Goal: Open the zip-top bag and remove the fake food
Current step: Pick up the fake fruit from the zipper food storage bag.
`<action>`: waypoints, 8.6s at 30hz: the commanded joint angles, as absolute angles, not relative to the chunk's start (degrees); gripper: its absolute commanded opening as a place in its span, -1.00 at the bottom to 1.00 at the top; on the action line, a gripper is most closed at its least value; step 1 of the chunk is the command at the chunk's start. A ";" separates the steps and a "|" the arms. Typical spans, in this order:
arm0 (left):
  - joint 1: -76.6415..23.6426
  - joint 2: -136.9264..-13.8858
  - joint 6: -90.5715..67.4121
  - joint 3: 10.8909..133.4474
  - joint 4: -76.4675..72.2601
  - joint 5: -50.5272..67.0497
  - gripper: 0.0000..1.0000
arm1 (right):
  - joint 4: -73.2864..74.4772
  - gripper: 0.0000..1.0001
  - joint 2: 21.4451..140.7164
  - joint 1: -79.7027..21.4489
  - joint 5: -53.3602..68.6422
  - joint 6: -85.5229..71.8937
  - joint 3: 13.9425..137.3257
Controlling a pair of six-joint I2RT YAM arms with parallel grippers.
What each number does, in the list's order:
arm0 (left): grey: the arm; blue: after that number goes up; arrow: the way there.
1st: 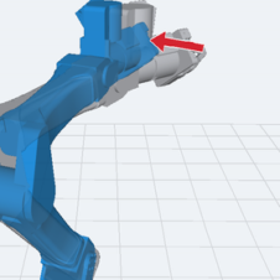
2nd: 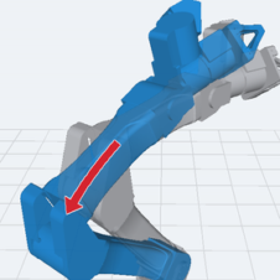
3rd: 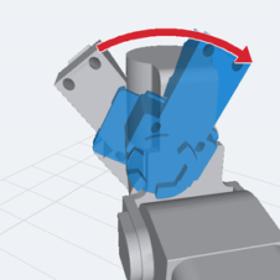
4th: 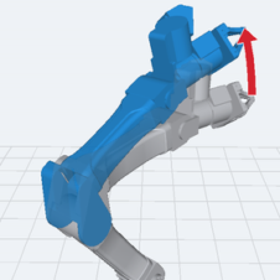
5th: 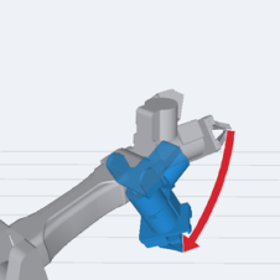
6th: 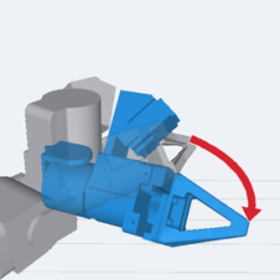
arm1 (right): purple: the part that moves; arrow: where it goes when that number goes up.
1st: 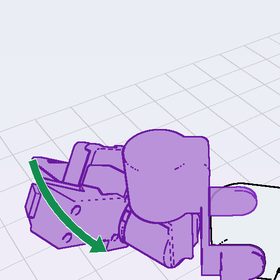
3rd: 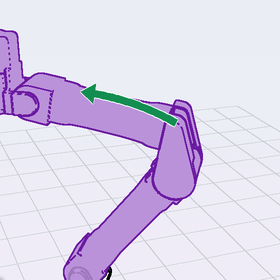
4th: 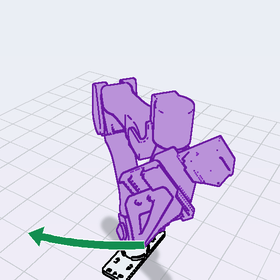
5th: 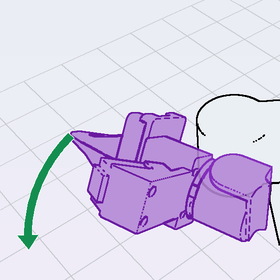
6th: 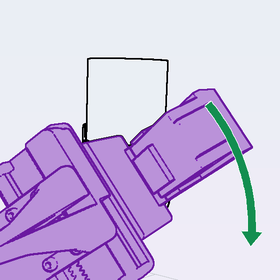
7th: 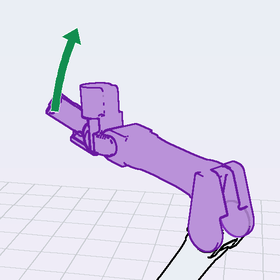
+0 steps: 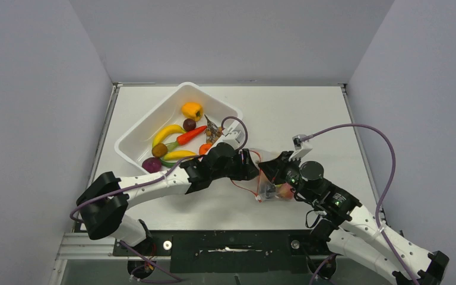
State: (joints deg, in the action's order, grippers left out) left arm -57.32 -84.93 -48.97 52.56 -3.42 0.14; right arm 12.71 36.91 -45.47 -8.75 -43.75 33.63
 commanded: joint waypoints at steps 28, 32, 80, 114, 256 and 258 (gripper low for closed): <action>-60.38 -85.08 -54.61 37.13 -29.27 0.72 0.47 | 32.54 -0.48 38.62 -39.73 -14.21 -56.54 30.99; -60.38 -86.99 -54.90 38.99 -27.40 1.70 0.50 | 32.83 -0.56 42.70 -39.69 -13.99 -56.72 31.10; -60.29 -91.12 -61.05 38.03 -24.61 -4.26 0.58 | 28.73 -0.67 41.12 -37.87 -10.73 -61.37 26.31; -58.88 -94.55 -58.97 37.30 -30.33 1.03 0.57 | 17.71 -0.68 44.54 -37.57 -7.21 -66.85 18.11; -62.35 -95.76 -50.99 46.33 -6.85 -4.42 -0.31 | 20.85 -0.97 50.93 -55.32 -22.55 -49.84 36.47; -62.40 -93.30 -51.56 44.56 -7.43 -6.74 -0.36 | 22.99 -0.99 50.95 -54.88 -24.38 -51.96 36.18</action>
